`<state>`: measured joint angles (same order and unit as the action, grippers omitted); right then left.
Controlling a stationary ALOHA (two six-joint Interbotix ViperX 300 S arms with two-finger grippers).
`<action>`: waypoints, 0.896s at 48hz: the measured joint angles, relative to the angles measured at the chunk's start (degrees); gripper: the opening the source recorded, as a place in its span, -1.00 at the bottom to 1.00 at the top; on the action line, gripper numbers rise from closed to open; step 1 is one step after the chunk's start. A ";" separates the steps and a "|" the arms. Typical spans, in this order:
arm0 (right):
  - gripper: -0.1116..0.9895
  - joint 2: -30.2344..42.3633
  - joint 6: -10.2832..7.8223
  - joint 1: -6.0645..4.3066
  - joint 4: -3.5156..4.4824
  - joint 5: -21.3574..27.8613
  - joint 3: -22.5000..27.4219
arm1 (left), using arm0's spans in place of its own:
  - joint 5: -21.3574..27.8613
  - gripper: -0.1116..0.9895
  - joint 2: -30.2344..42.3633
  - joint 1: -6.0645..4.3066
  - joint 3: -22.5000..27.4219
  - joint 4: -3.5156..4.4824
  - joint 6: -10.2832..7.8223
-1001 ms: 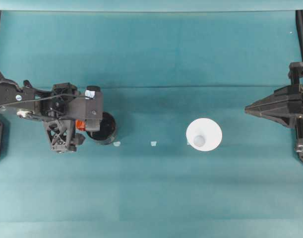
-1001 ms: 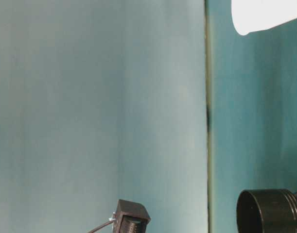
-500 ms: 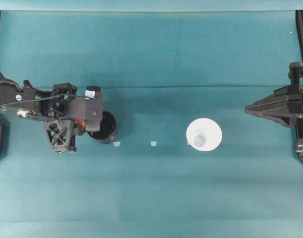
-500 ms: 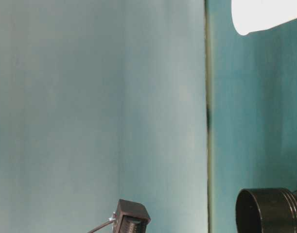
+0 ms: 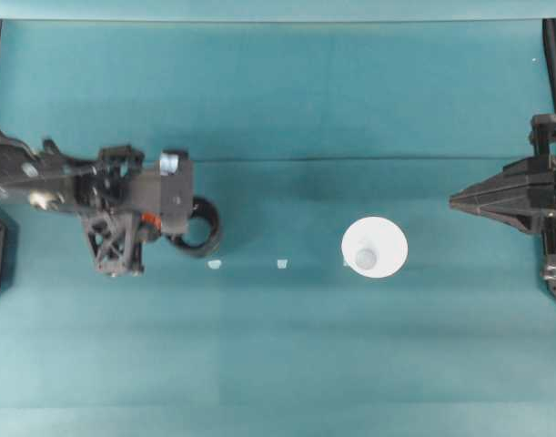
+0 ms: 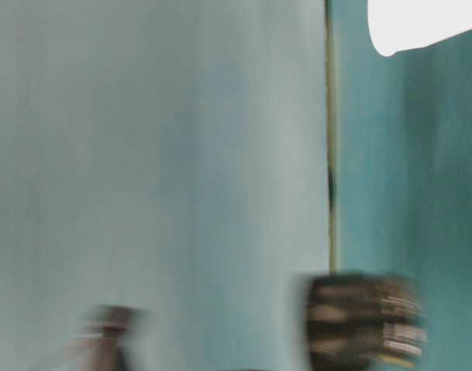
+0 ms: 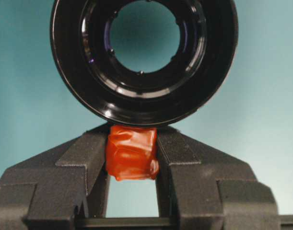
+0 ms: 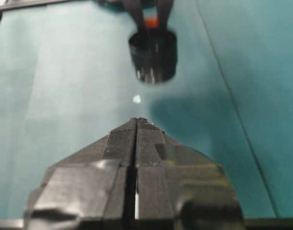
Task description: Put the paper cup into the moved red handle cup holder.
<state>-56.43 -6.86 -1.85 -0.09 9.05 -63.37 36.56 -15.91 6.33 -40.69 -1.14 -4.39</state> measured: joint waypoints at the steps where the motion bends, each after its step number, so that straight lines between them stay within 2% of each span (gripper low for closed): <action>1: -1.00 0.00 0.00 0.00 -0.09 0.09 0.00 | 1.32 -0.29 -0.88 -0.09 0.97 0.00 0.00; 9: -1.00 0.00 0.00 0.00 -0.09 0.70 0.00 | 11.78 -0.29 -5.63 0.00 6.06 0.00 -0.09; 14: -1.00 0.00 0.00 0.00 -0.09 0.79 0.00 | 14.24 -0.29 -6.42 -0.09 6.86 0.00 0.09; 24: -1.00 -0.09 0.00 0.00 -0.09 0.79 0.00 | 12.83 -0.29 -4.04 -0.44 9.40 0.00 0.79; 33: -1.00 -0.35 0.00 0.00 -0.09 0.79 0.09 | 12.48 -0.29 4.31 -2.11 17.31 0.09 0.70; 43: -1.00 -0.79 0.00 0.00 0.00 0.88 0.00 | 12.30 -0.29 11.07 -4.04 23.29 0.00 0.44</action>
<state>-57.22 -6.86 -1.85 -0.09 9.93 -63.37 48.87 -4.83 2.29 -17.40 -1.14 -3.96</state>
